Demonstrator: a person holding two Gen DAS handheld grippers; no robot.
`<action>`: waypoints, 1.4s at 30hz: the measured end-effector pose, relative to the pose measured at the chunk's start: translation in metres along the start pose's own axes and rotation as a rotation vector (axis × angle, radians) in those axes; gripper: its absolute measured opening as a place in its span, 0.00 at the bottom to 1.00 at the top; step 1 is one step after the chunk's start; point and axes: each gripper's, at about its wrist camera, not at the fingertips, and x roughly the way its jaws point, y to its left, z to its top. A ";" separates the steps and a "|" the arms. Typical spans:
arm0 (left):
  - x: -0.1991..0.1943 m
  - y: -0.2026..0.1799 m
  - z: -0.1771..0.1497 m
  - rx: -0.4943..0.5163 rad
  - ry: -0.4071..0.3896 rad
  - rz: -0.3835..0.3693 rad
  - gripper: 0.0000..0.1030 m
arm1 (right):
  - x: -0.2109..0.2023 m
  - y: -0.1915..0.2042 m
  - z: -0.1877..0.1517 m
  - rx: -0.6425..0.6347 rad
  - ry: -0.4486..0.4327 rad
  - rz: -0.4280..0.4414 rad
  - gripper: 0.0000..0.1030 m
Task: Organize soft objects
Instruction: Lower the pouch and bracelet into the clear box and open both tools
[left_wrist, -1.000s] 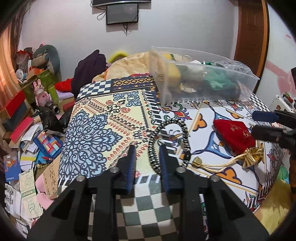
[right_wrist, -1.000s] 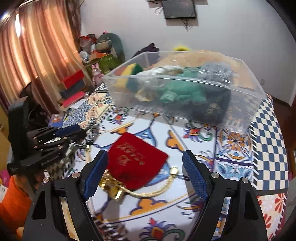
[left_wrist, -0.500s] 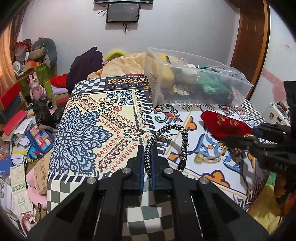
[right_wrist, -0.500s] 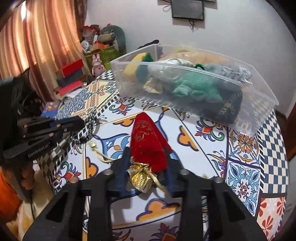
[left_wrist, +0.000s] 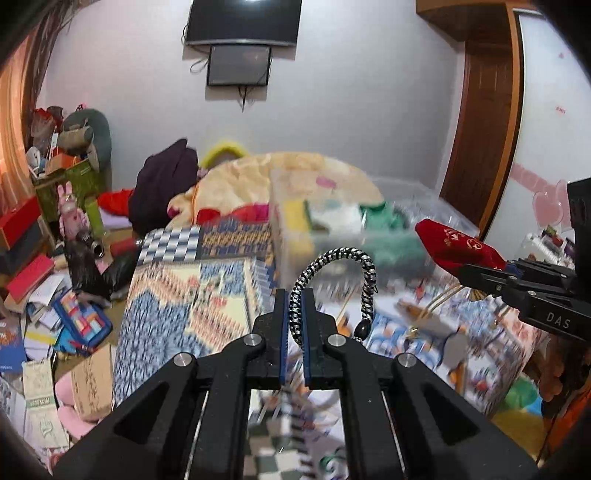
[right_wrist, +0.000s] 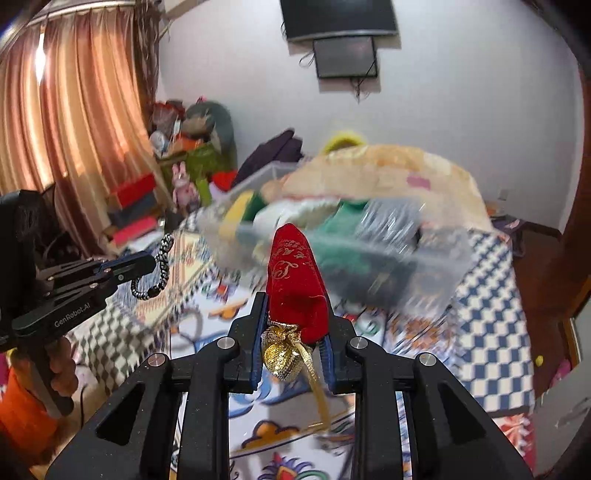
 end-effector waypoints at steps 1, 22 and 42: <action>0.001 -0.002 0.005 -0.004 -0.006 -0.009 0.05 | -0.004 -0.002 0.005 -0.002 -0.017 -0.009 0.22; 0.059 -0.013 0.077 -0.048 -0.043 -0.025 0.05 | 0.029 -0.010 0.068 -0.016 -0.117 -0.075 0.22; 0.083 -0.030 0.065 0.013 0.038 -0.053 0.05 | 0.050 -0.021 0.051 -0.024 -0.013 -0.096 0.54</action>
